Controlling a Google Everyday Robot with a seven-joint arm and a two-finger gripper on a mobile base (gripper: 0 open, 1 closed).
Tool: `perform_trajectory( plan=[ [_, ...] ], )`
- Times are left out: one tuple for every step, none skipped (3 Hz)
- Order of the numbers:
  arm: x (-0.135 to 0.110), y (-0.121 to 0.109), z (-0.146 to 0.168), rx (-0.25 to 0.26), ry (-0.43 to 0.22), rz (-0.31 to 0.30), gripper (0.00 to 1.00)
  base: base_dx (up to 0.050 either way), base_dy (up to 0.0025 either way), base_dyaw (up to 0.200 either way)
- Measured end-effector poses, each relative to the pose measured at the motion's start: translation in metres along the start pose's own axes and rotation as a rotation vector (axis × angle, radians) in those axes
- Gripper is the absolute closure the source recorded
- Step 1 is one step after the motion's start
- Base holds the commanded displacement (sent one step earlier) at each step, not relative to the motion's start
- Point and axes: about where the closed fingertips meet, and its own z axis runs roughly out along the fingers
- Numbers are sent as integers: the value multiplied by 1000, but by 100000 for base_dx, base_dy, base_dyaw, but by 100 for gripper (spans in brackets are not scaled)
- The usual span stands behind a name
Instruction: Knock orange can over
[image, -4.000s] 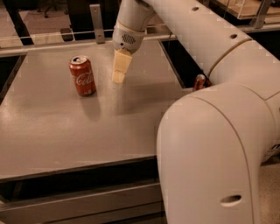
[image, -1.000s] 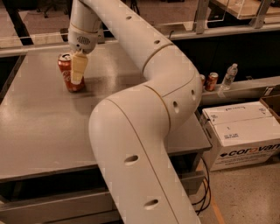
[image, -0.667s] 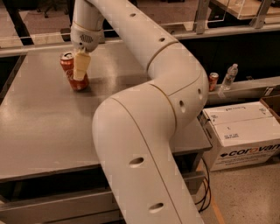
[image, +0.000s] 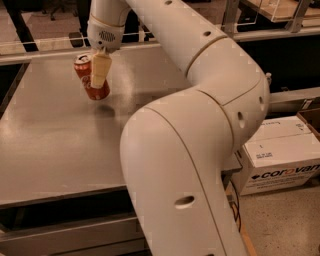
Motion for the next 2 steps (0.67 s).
perform_trajectory(
  plan=[
    [2,26,-15,4,11,-34,100,0,0,0],
    [5,64,-21,-5,22,-65,100,0,0,0]
  ],
)
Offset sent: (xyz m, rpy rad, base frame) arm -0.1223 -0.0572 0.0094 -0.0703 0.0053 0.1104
